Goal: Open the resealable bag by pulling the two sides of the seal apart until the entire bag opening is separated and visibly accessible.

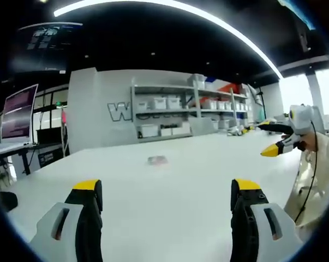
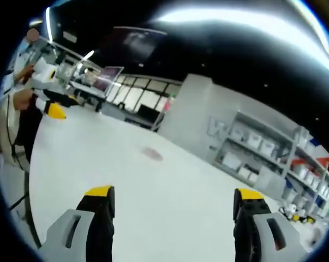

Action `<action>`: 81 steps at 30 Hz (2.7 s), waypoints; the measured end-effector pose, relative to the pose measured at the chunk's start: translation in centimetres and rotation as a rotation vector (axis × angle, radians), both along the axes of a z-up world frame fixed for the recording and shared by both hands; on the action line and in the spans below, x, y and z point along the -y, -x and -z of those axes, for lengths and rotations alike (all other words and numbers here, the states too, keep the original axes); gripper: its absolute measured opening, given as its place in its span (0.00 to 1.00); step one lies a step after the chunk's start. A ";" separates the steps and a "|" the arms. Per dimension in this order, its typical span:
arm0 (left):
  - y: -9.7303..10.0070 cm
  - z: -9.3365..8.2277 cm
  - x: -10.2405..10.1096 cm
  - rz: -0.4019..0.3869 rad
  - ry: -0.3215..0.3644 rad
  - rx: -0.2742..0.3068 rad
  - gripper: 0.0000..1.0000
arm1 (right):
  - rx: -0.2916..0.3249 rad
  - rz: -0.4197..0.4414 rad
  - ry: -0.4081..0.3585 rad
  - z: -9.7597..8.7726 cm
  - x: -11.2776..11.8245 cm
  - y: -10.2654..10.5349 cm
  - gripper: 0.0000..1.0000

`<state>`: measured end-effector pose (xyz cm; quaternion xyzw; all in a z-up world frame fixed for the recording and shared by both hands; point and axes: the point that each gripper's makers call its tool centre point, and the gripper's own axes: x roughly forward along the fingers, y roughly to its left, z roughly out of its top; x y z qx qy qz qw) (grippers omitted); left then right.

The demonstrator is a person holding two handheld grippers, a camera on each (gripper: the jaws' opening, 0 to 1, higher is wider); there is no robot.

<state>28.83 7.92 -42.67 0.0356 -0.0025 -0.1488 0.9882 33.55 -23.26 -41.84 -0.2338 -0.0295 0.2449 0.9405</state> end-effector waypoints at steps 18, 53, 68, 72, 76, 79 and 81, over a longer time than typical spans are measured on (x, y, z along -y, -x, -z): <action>0.0 0.2 -0.2 -0.007 -0.003 -0.006 0.97 | -0.010 -0.014 0.026 0.4 -0.5 -1.1 0.89; 0.2 0.5 -0.4 -0.005 -0.005 -0.017 0.97 | 0.001 -0.021 0.006 0.1 -1.6 -2.8 0.88; 0.1 0.6 -0.4 -0.007 -0.005 -0.021 0.97 | -0.016 -0.028 -0.098 -0.1 -1.8 -3.8 0.86; 0.1 0.5 -0.4 -0.008 -0.008 -0.016 0.97 | -0.020 -0.031 -0.103 0.0 -2.0 -4.1 0.86; 0.1 0.4 -0.4 -0.008 -0.009 -0.016 0.97 | -0.025 -0.036 -0.093 0.2 -2.2 -4.3 0.85; 0.1 0.5 -0.3 -0.004 -0.007 -0.019 0.97 | -0.032 -0.039 -0.082 0.5 -2.3 -4.4 0.85; 0.1 0.4 -0.3 -0.004 -0.007 -0.019 0.97 | -0.034 -0.040 -0.079 0.6 -2.3 -4.4 0.85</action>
